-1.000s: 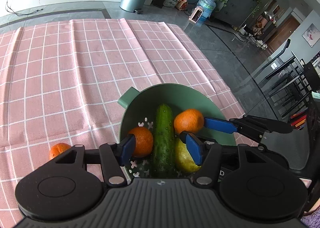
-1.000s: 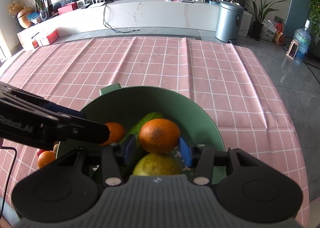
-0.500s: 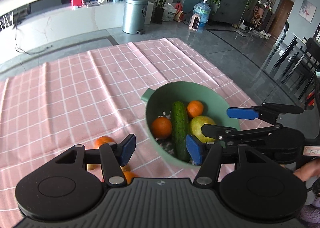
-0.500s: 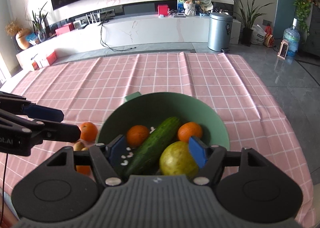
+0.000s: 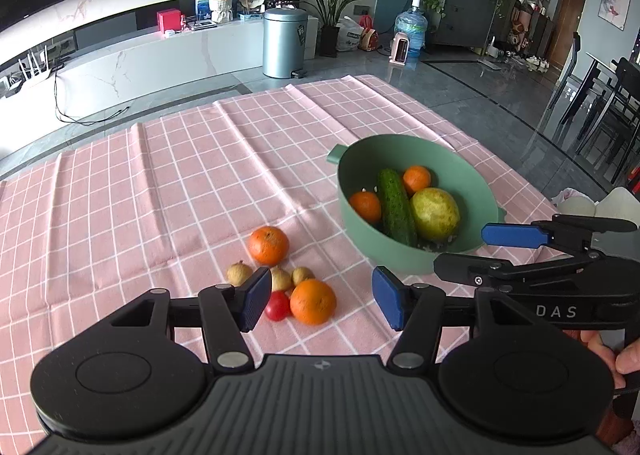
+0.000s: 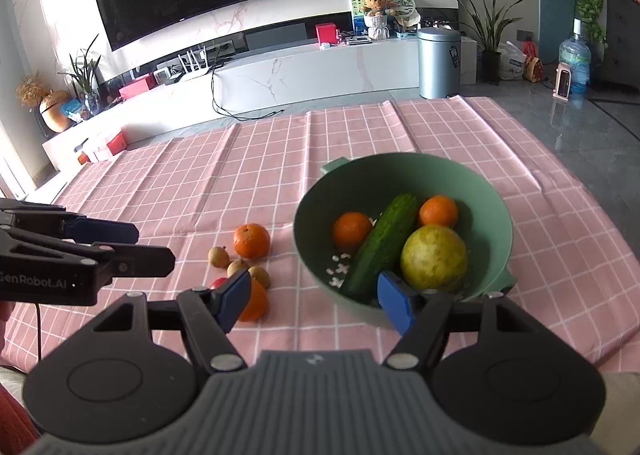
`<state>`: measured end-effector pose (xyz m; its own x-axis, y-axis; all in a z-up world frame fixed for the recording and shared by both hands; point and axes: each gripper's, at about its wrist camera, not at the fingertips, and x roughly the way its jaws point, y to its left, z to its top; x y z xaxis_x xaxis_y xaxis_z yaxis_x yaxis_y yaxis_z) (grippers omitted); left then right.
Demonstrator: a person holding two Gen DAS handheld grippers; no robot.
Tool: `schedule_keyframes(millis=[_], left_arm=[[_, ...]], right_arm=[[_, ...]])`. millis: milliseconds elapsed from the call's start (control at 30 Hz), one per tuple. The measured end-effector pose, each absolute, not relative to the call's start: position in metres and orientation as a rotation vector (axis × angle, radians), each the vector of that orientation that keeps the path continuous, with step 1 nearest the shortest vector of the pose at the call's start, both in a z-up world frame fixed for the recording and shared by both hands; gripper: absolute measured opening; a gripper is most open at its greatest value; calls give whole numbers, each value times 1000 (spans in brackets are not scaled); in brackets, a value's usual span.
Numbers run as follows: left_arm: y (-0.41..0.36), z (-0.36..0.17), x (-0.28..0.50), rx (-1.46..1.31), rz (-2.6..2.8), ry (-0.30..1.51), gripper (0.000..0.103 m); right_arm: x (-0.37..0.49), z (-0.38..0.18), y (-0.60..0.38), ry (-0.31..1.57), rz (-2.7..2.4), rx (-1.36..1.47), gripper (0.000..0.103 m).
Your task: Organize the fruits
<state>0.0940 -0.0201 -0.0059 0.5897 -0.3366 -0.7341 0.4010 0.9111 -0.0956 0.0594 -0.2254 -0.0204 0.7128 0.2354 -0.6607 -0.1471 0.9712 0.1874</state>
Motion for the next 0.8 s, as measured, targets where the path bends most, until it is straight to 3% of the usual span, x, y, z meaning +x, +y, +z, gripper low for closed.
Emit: schedule_keyframes(millis=[333,533,600,800], left_arm=[[2,-33,85,30,-442,844,68],[12,-47,87,7,-429,860,65],[15,-53,88,-10,-426,870,63],[22,-62,96,-28,-407,891,60]], right_arm=[[46,-48,-199,793,216,85,67],[49,-59,-187,816,226,59,62],[52,-62,-183,826,231,54,56],[63,-72,-174,858,242,50,54]])
